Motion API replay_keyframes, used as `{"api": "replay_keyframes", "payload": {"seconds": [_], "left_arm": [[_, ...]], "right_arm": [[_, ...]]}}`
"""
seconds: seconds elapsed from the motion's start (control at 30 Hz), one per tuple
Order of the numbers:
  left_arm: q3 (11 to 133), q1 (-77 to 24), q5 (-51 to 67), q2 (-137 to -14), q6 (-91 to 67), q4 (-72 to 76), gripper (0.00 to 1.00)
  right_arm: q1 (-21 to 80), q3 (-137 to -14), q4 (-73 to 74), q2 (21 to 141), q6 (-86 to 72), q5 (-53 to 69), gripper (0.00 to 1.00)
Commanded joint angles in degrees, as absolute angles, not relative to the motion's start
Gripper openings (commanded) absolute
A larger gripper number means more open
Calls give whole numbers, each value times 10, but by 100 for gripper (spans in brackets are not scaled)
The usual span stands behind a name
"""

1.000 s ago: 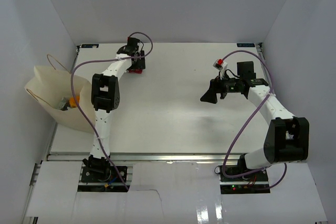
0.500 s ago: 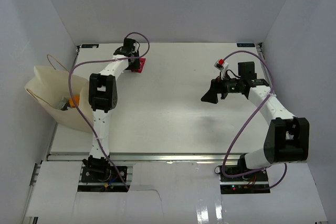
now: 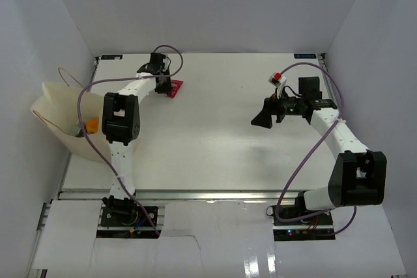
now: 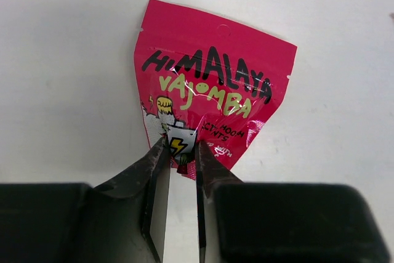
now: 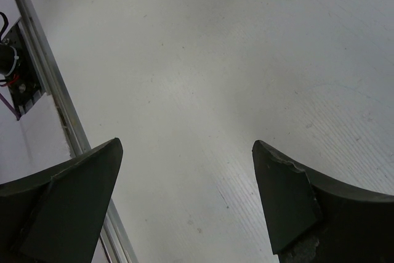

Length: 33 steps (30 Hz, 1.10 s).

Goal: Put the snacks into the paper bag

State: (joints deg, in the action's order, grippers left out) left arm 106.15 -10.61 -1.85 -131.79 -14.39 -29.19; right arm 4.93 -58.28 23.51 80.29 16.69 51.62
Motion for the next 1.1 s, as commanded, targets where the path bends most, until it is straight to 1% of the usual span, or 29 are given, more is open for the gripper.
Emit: {"api": "replay_keyframes", "payload": {"seconds": [0.0, 0.03, 0.2, 0.23, 0.33, 0.37, 0.43, 0.47, 0.6, 0.63, 0.67, 0.7, 0.73, 0.87, 0.9, 1.07], "left_arm": [[1013, -108, 25, -1216, -168, -247, 4], [977, -108, 34, -1177, -173, -237, 3], [885, -110, 62, -1060, -195, -202, 0], [872, -111, 71, -1017, -199, -203, 0], [815, -115, 83, -942, -207, -207, 0], [802, -116, 83, -886, -211, -215, 0], [776, -119, 84, -826, -215, -242, 0], [776, -120, 74, -773, -217, -260, 0], [815, -120, 14, -661, -214, -359, 0], [827, -120, -4, -646, -209, -405, 0], [842, -120, -45, -634, -205, -428, 0], [869, -120, -62, -617, -200, -449, 0], [881, -120, -79, -612, -190, -491, 0], [932, -120, -162, -593, -189, -567, 0], [945, -120, -200, -585, -191, -590, 0], [947, -121, -303, -556, -214, -640, 0]], "right_arm": [[45, -581, 229, 785, 162, 535, 92], [45, -580, 229, 782, 162, 535, 92], [44, -576, 229, 774, 162, 538, 92], [44, -575, 229, 773, 162, 539, 92], [44, -573, 229, 771, 162, 541, 92], [44, -573, 229, 771, 162, 541, 92], [44, -574, 229, 771, 162, 541, 92], [44, -574, 229, 772, 162, 542, 92], [44, -577, 229, 779, 159, 545, 92], [44, -579, 229, 780, 159, 547, 92], [44, -580, 229, 781, 159, 548, 92], [44, -583, 229, 785, 158, 549, 92], [44, -584, 229, 787, 158, 549, 92], [44, -591, 229, 793, 157, 554, 91], [44, -592, 229, 793, 157, 555, 91], [44, -590, 229, 788, 157, 555, 91]]}}
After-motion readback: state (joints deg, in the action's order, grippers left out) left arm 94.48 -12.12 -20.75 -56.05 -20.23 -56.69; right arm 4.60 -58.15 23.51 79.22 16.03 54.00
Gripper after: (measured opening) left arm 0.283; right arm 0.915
